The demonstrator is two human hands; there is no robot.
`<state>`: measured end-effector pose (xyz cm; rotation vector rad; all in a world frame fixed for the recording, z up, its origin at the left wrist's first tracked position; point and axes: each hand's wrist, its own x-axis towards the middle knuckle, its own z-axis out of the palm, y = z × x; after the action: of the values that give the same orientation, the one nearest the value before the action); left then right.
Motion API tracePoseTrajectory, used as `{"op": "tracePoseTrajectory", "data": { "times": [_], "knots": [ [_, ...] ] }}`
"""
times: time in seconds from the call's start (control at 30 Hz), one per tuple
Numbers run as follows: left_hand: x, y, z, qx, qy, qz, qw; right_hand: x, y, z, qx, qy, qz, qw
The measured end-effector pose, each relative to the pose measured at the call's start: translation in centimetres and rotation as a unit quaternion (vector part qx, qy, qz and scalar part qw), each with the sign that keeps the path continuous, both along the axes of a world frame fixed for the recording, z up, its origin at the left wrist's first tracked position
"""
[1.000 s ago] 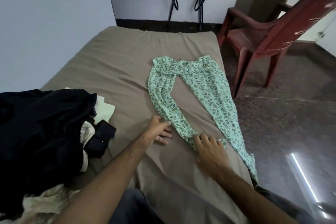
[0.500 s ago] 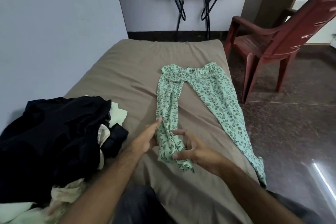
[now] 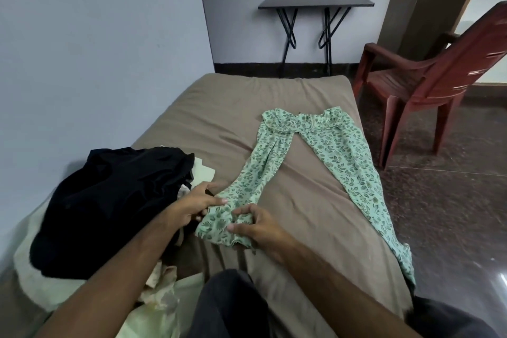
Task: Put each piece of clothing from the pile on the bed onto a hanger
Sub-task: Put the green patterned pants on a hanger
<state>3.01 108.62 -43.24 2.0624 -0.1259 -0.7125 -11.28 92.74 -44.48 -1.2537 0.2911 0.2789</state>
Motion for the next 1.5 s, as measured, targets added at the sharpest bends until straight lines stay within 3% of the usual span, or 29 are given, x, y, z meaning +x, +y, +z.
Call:
{"op": "tracePoseTrajectory", "data": {
  "times": [0.1, 0.2, 0.27, 0.4, 0.47, 0.53, 0.6, 0.67, 0.73, 0.8, 0.87, 0.93, 1.03, 1.17, 1.27, 1.43, 1.5],
  "knots": [
    [-0.8, 1.6, -1.8, 0.021, -0.071, -0.016, 0.997, 0.2, 1.3, -1.0, -0.097, 0.019, 0.027, 0.995],
    [-1.5, 3.3, -3.6, 0.078, -0.13, -0.112, 0.982, -0.2, 1.2, -2.4, -0.228, 0.003, 0.041, 0.973],
    [-1.4, 4.2, -5.0, 0.109, -0.171, -0.131, 0.97, -0.7, 1.0, -3.0, -0.229, 0.007, 0.054, 0.972],
    [-1.9, 4.6, -5.3, 0.096, -0.206, -0.072, 0.971, -1.2, 0.3, -3.2, -0.201, 0.023, 0.069, 0.977],
    [-1.9, 4.7, -5.7, 0.141, -0.185, -0.114, 0.966, -1.2, -0.2, -3.2, -0.271, 0.015, 0.104, 0.957],
    [-1.9, 4.7, -6.0, 0.226, -0.155, -0.191, 0.942, -1.4, -1.4, -3.5, -0.383, -0.001, 0.201, 0.902],
    [-1.5, 4.0, -5.8, 0.328, -0.198, -0.242, 0.892, -1.9, -3.6, -3.4, -0.399, 0.016, 0.284, 0.872],
    [-1.1, 2.2, -4.6, 0.381, -0.303, -0.244, 0.839, -2.8, -6.9, -2.8, -0.323, 0.027, 0.254, 0.911],
    [-1.0, -1.2, -3.5, 0.327, -0.372, -0.25, 0.832, -4.1, -11.5, -3.0, -0.321, -0.014, 0.111, 0.94],
    [-2.0, -5.9, -2.9, 0.206, -0.336, -0.256, 0.883, -6.2, -16.9, -4.2, -0.462, -0.054, -0.06, 0.883],
    [-3.7, -11.2, -3.3, 0.111, -0.26, -0.27, 0.92, -9.2, -21.5, -6.0, -0.58, -0.01, -0.156, 0.799],
    [-5.7, -16.5, -5.0, 0.065, -0.219, -0.305, 0.925, -12.1, -24.7, -8.1, -0.628, 0.103, -0.135, 0.759],
    [-8.4, -22.5, -7.9, 0.028, -0.186, -0.351, 0.917, -13.9, -26.7, -10.3, -0.599, 0.23, -0.058, 0.765],
    [-9.9, -25.3, -10.4, 0.038, -0.246, -0.352, 0.902, -12.9, -27.6, -10.9, -0.6, 0.201, -0.066, 0.771],
    [-9.7, -25.4, -11.4, 0.036, -0.256, -0.351, 0.9, -12.3, -28.4, -10.5, -0.553, 0.16, -0.131, 0.807],
    [-9.7, -25.8, -11.6, 0.04, -0.251, -0.338, 0.906, -13.1, -29.9, -10.4, -0.645, 0.113, -0.087, 0.751],
    [-10.0, -25.9, -11.6, 0.036, -0.237, -0.316, 0.918, -13.9, -29.9, -9.7, -0.649, 0.087, -0.051, 0.754]
  ]
}}
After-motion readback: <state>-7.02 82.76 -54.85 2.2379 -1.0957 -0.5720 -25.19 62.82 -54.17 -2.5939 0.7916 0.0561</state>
